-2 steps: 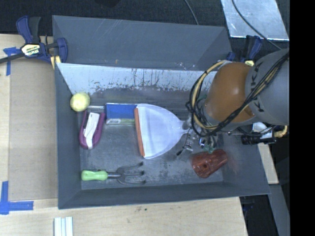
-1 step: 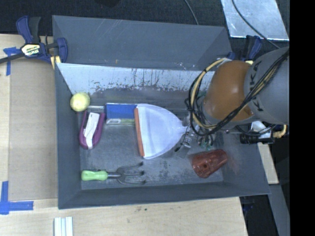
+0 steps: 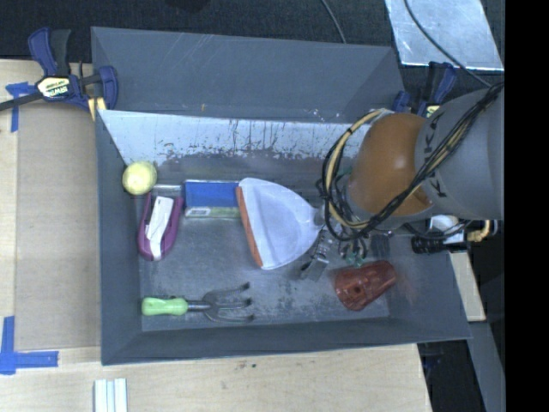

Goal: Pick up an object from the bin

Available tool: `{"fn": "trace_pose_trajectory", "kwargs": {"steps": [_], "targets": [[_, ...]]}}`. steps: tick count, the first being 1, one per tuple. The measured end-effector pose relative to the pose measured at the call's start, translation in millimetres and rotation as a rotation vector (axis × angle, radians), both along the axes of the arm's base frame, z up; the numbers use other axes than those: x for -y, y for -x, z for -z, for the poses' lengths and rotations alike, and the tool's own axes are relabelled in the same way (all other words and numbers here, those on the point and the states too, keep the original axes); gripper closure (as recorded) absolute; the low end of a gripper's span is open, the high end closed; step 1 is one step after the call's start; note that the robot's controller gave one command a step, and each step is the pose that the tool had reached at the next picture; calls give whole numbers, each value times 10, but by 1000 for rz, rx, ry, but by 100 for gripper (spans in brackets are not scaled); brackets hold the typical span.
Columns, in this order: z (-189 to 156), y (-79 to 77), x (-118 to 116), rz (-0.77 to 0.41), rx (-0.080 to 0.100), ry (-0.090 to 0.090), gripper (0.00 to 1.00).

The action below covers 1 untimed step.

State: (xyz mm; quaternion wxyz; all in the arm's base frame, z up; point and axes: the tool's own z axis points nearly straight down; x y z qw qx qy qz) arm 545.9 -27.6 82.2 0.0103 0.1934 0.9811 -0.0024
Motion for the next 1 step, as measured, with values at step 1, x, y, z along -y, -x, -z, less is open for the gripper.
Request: {"fn": "trace_pose_trajectory", "kwargs": {"steps": [1], "targets": [[-16, -97, -55, -22, 17, 2, 0]]}}
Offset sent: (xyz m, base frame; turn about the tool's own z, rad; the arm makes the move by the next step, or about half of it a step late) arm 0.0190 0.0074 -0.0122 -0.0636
